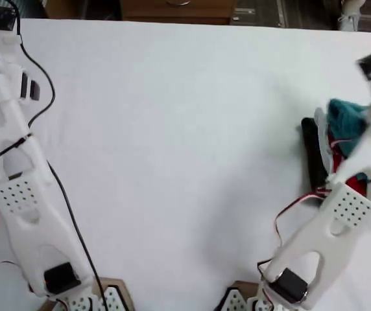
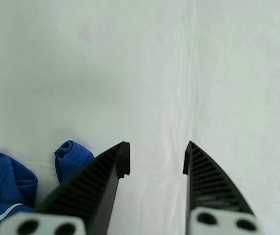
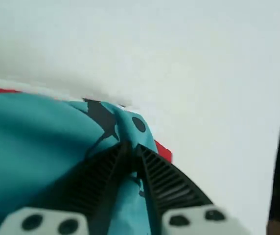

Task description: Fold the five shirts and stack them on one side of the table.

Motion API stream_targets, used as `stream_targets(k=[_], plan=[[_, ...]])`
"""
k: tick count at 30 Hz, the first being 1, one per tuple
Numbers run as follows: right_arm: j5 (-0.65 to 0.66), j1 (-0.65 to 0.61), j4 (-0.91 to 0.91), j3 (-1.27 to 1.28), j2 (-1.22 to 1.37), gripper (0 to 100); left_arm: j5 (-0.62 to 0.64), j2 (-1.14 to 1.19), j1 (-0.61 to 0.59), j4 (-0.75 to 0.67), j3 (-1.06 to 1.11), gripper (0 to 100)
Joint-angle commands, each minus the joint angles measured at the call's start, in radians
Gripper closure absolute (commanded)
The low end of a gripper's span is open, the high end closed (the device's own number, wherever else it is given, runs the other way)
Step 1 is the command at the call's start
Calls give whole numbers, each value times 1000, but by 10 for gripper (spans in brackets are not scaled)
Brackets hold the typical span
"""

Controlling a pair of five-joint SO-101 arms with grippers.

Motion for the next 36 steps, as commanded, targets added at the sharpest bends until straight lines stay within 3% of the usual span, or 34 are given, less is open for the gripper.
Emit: stream_targets(k=[1, 12, 18, 20, 26, 29, 31, 36], plan=[[-11, 56, 87, -114, -10, 978, -6, -11, 12, 8, -31, 797], [-11, 61, 170, -195, -2, 967, -3, -11, 69, 9, -38, 797], [-17, 47, 170, -252, -18, 771, -6, -11, 63, 9, -39, 797], [-17, 48, 177, -292, -30, 756, -6, -11, 63, 9, -39, 797], [-18, -16, 433, -451, -47, 811, -5, -11, 63, 6, -39, 797], [-18, -71, 549, -448, -45, 895, -5, -11, 66, 5, -39, 797], [-28, -96, 565, -446, -38, 981, -5, -11, 64, 6, -39, 797], [-121, -150, 565, -445, -31, 981, -6, -11, 52, 11, -39, 797]])
